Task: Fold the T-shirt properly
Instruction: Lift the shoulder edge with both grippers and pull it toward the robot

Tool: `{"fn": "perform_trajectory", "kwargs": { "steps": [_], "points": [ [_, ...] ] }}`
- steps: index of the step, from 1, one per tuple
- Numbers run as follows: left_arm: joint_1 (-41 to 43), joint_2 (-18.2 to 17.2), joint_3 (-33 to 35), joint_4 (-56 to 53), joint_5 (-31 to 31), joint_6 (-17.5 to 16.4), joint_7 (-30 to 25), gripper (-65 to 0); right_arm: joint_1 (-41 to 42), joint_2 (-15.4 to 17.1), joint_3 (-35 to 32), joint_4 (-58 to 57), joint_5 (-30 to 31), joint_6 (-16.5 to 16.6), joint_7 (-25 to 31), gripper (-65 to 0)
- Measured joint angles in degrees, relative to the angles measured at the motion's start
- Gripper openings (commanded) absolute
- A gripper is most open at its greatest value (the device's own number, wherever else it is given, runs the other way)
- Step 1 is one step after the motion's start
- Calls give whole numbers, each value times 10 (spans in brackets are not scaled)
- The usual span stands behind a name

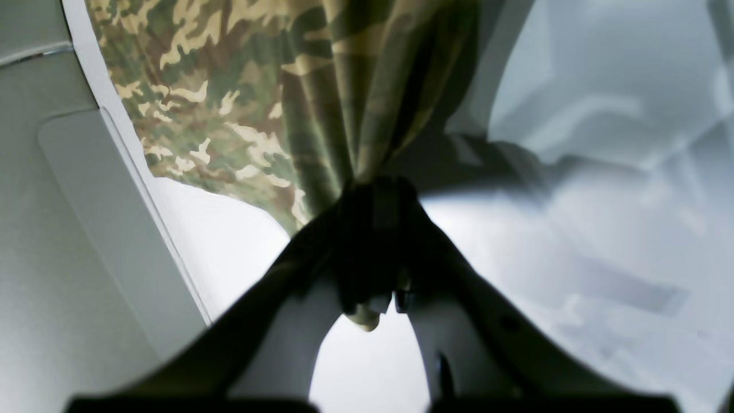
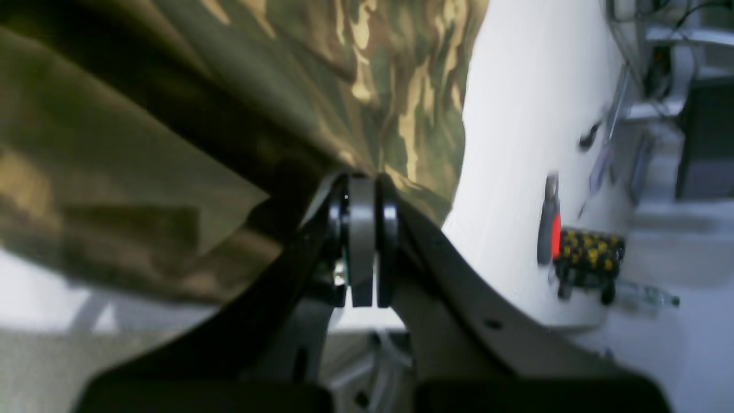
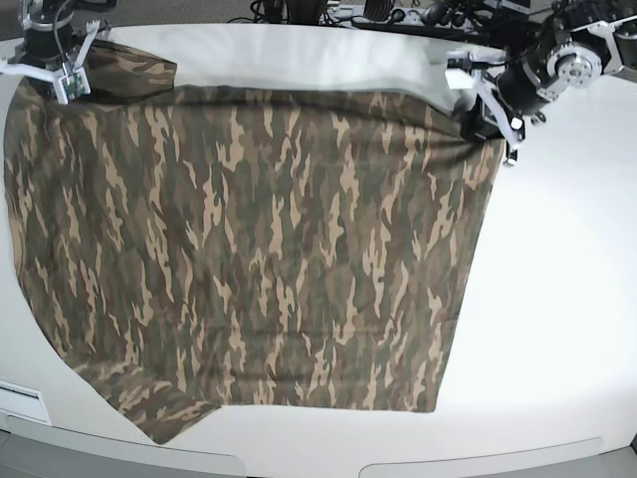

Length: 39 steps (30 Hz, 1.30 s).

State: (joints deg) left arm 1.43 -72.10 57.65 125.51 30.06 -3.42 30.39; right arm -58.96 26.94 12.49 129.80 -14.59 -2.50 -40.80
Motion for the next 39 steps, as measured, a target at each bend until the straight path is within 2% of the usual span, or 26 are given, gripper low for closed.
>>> {"fn": "perform_trajectory", "kwargs": {
  "steps": [4, 7, 13, 17, 22, 24, 27, 30, 35, 39],
  "points": [
    [41, -4, 0, 35, 11, 3, 36, -650, -37, 0, 0, 0, -38, -21, -18, -650],
    [80, -4, 0, 56, 44, 26, 58, -650, -67, -1, 0, 1, -51, -46, -26, -650],
    [151, -4, -1, 70, 110, 44, 85, -650, -104, -17, 0, 1, -52, -48, -30, -650],
    [162, -3, -1, 70, 130, 48, 91, -650, -102, -23, 0, 1, -72, -52, -8, -650],
    [160, -2, -17, 70, 156, 56, 79, -650, -46, -17, 0, 1, -111, -56, -4, -650],
    [160, -2, -36, 70, 140, 58, 49, -650, -22, -2, 0, 1, -109, -40, 3, -650],
    [160, 2, -81, 66, 94, 53, -11, -650, 28, 27, 1, -1, -48, -3, 32, -650],
    [160, 30, -139, 50, 55, 43, -35, -650, 80, 41, 0, -30, -2, 31, 58, -650],
    [160, 77, -207, 23, 16, 30, -62, -650, 156, 38, 0, -84, 3, 38, 50, -650],
    [159, 96, -236, 10, -8, 30, -79, -650, 200, 39, 0, -99, 2, 36, 57, -650]
  ]
}}
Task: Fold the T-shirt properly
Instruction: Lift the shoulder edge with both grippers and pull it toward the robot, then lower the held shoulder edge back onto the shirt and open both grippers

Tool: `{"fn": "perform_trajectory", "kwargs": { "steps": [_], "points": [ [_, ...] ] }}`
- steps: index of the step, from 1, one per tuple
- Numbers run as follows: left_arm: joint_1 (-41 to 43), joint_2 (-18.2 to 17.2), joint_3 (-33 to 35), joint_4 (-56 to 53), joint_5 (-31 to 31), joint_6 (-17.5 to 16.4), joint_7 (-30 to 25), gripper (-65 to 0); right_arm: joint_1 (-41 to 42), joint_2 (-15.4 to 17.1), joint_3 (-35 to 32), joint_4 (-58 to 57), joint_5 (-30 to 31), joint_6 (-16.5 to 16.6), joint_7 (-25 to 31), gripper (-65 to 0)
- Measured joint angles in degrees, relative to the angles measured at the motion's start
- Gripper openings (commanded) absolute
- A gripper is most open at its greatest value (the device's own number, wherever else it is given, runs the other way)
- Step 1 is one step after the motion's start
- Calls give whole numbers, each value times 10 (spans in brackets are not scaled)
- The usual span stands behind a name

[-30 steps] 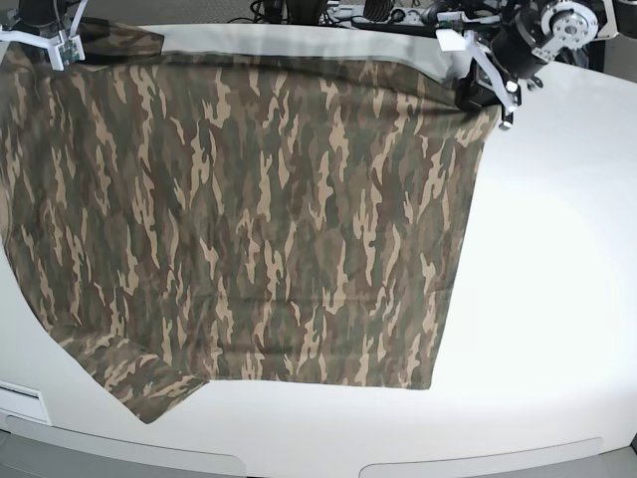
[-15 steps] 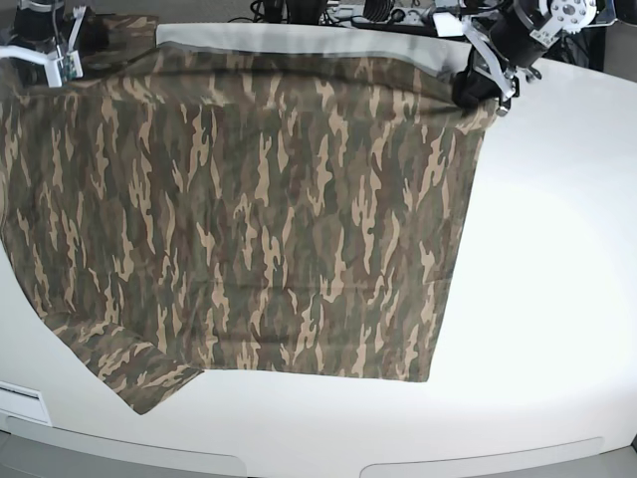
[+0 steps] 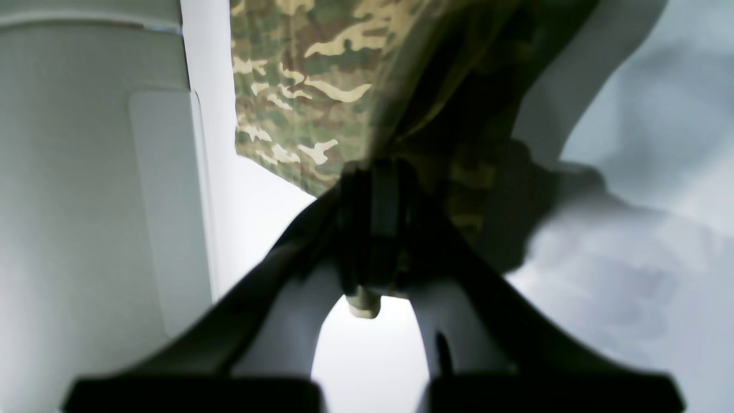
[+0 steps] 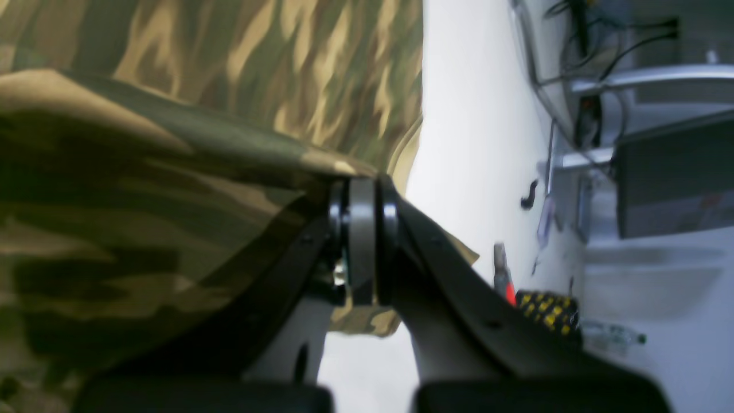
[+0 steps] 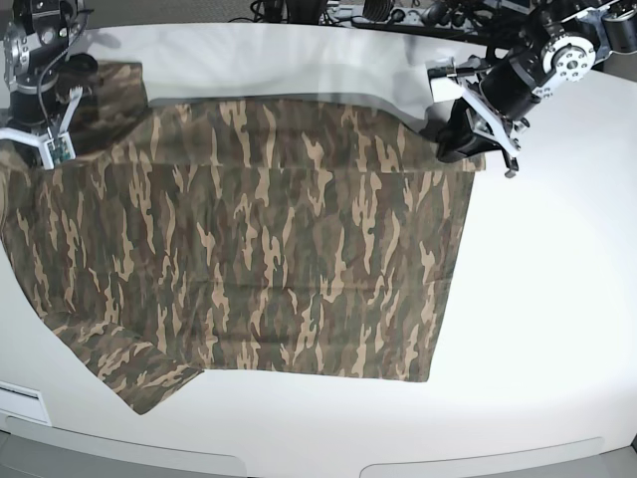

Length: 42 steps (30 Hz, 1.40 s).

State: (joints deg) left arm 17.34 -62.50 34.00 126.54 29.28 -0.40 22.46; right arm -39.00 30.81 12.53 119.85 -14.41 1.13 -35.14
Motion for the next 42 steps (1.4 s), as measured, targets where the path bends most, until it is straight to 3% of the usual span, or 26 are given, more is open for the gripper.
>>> {"fn": "perform_trajectory", "kwargs": {
  "steps": [7, 12, 22, 25, 26, 28, 29, 31, 33, 34, 39, 42],
  "points": [
    [-23, 32, -16, -59, -4, -3, -23, -650, -1, 5, 0, -7, 1, -7, -1, -650],
    [-66, 70, -17, -110, -67, -2, -38, -650, 0, 5, 0, -7, 4, -7, 14, -650],
    [-125, 95, -17, -142, -136, -116, -82, -650, 11, 4, 0, -7, 51, 0, 35, -650],
    [-142, 96, -17, -143, -139, -130, -81, -650, 36, 5, 0, -7, 66, -5, 34, -650],
    [-146, 97, -17, -143, -139, -129, -81, -567, 42, 5, 0, -7, 66, -11, 29, -627],
    [-150, 98, -17, -143, -153, -119, -69, -381, 51, 4, 0, -7, 64, -26, 2, -434],
    [-150, 98, -17, -143, -155, -115, -57, -331, 55, 4, 0, -7, 64, -42, -8, -336],
    [-148, 99, -17, -143, -186, -106, -45, -316, 55, 5, 0, -7, 61, -64, -17, -209],
    [-146, 101, -17, -143, -210, -106, -47, -316, 53, 4, 0, -7, 85, -56, -27, -200],
    [-145, 101, -17, -143, -210, -108, -47, -316, 52, 4, 0, -7, 102, -37, -36, -200],
    [-145, 101, -17, -143, -210, -107, -46, -316, 50, 4, 0, -6, 153, 7, -117, -200],
    [-144, 101, -17, -143, -194, -74, -45, -316, 31, 5, 0, 13, 201, 21, -132, -200]
  ]
}}
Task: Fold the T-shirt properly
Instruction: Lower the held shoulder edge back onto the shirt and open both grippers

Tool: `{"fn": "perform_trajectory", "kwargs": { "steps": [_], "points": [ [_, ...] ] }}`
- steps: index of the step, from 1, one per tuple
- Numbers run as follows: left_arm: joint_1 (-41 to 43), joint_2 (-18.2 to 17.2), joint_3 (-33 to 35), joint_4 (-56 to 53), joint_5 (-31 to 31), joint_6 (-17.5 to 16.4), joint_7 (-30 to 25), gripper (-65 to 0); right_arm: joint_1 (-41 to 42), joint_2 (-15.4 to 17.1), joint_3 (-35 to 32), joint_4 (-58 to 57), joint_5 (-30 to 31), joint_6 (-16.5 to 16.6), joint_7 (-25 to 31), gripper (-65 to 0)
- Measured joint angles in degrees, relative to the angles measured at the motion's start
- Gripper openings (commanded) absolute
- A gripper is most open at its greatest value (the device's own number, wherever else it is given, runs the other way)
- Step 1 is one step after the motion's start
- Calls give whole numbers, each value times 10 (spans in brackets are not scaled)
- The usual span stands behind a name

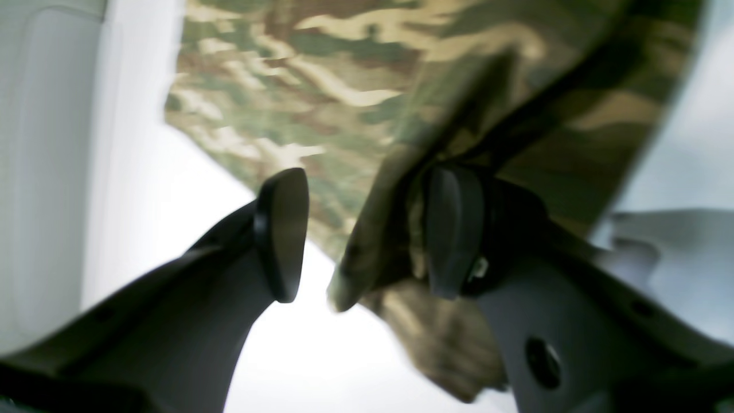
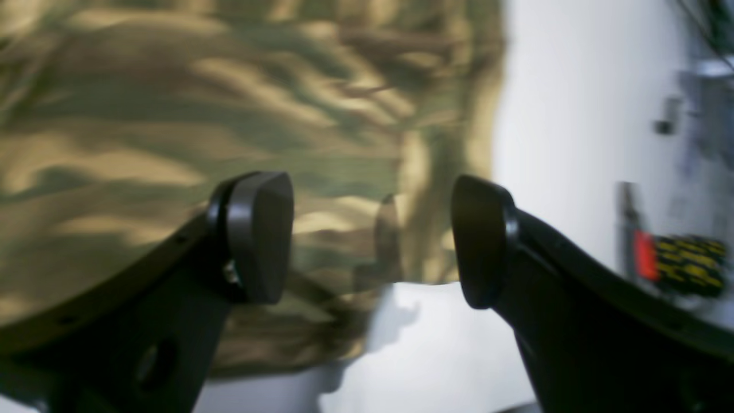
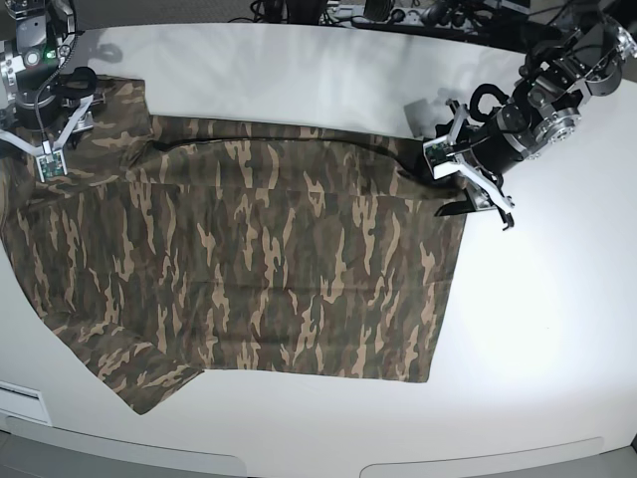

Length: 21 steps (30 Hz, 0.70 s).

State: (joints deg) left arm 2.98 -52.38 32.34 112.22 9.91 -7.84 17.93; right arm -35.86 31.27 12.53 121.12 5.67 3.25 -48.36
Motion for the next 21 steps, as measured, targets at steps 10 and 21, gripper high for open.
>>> {"fn": "perform_trajectory", "kwargs": {
  "steps": [10, 21],
  "points": [
    [-1, 0, 0, 0, 3, 23, 0, -316, -89, -31, 2, 16, 107, 52, 20, -205],
    [-1, 0, 0, 0, -1, 23, -2, -316, -30, -65, 8, -118, 115, 93, 116, -426]
  ]
}}
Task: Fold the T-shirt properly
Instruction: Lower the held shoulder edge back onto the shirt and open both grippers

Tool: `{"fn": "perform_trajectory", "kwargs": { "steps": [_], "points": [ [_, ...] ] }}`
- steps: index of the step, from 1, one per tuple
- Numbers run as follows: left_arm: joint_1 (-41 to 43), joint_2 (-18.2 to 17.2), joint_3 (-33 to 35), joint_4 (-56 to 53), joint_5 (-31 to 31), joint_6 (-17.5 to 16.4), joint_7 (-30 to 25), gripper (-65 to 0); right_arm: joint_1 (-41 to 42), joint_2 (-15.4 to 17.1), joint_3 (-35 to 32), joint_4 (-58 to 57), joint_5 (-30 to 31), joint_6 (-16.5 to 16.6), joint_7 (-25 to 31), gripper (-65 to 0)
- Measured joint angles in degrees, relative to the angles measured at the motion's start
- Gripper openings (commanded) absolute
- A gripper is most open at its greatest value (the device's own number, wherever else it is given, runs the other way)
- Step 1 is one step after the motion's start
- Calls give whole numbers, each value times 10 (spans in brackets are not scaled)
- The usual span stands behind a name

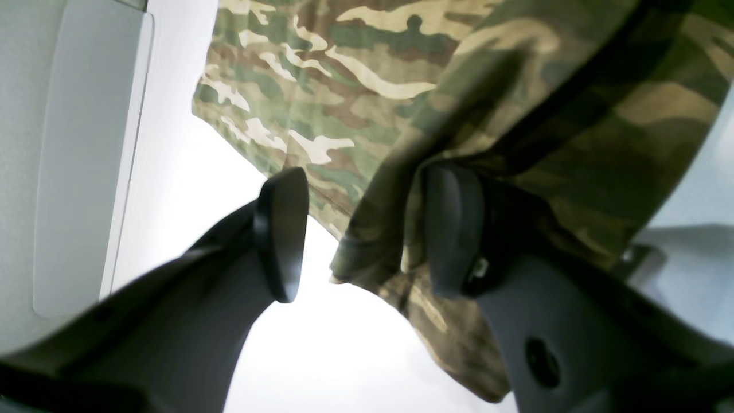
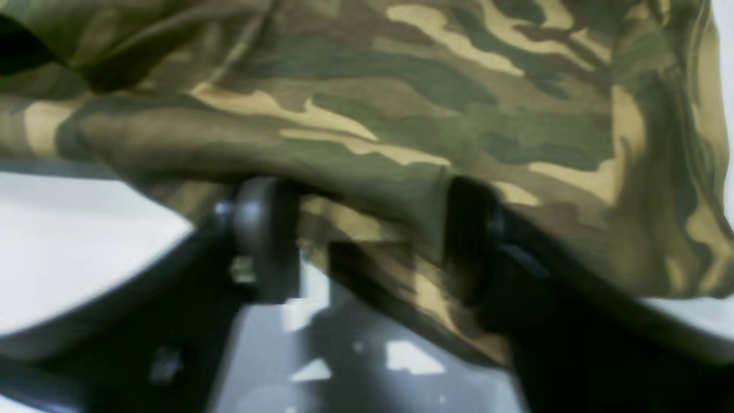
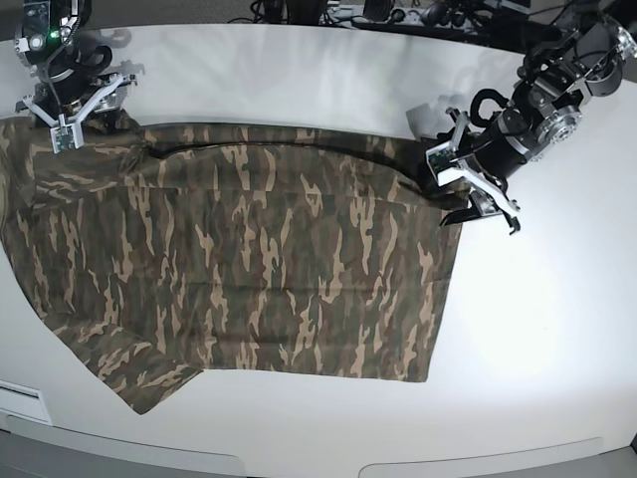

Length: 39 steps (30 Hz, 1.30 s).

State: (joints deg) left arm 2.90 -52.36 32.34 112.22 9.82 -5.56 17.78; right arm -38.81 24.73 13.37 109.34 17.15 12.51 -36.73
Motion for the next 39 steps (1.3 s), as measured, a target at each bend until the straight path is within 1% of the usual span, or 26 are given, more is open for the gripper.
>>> {"fn": "perform_trajectory", "kwargs": {
  "steps": [2, 3, 4, 7, 11, 12, 13, 14, 16, 17, 18, 19, 22, 27, 30, 31, 32, 33, 35, 36, 39],
  "points": [
    [0, 0, 0, 0, 0, 0, 0, -316, 1, 0, -1, 0, 0, 5, -10, -586],
    [0, 0, 0, 0, 0, 0, 0, -316, 2, 0, -1, 0, 0, 4, -19, -638],
    [0, 0, 0, 0, 0, 0, 0, -316, 4, 0, -1, 0, -2, 0, -28, -650],
    [0, 0, 0, 0, 0, 0, 0, -316, 6, 2, 0, 2, -5, -8, -49, -650],
    [0, 0, 0, 0, 0, 0, 0, -316, 6, 3, 1, 2, -11, 2, -53, -650],
    [0, 0, 0, 0, 0, 0, 0, -316, 5, 3, 2, 2, -10, 5, -54, -630],
    [0, 0, 0, 0, 0, 0, 0, -316, 6, 3, 2, 3, -3, 2, -57, -584],
    [0, 0, 0, 0, 0, 0, 0, -316, 6, 3, 3, 3, 5, 2, -57, -522],
    [0, 0, 0, 0, 0, 0, 0, -316, 6, 5, 6, 3, 20, -4, -61, -372],
    [0, 0, 0, 0, 0, 0, 0, -316, 6, 8, 10, 3, 27, 2, -67, -304],
    [0, 0, 0, 0, 0, 0, 0, -316, 6, 11, 11, 3, 38, 9, -72, -258],
    [0, 0, 0, 0, 0, 0, 0, -316, 6, 11, 14, 3, 44, 14, -75, -240],
    [0, 0, 0, 0, 0, 0, 0, -316, 6, 11, 14, 3, 61, 28, -84, -241],
    [0, 0, 0, 0, 0, 0, 0, -316, 8, 11, 14, 6, 81, 37, -114, -243],
    [0, 0, 0, 0, 0, 0, 0, -316, 7, 11, 14, 6, 96, 39, -118, -248],
    [0, 0, 0, 0, 0, 0, 0, -316, 7, 11, 14, 6, 106, 45, -120, -272],
    [0, 0, 0, 0, 0, 0, 0, -316, 7, 11, 14, 6, 120, 51, -125, -328],
    [0, 0, 0, 0, 0, 0, 0, -316, 7, 11, 14, 6, 128, 61, -127, -413],
    [0, 0, 0, 0, 0, 0, 0, -316, 6, 9, 14, 7, 127, 73, -130, -619],
    [0, 0, 0, 0, 0, 0, 0, -316, 7, 9, 14, 8, 127, 69, -134, -650],
    [0, 0, 0, 0, 0, 0, 0, -316, 7, 8, 13, 25, 115, 70, -157, -650]
  ]
}}
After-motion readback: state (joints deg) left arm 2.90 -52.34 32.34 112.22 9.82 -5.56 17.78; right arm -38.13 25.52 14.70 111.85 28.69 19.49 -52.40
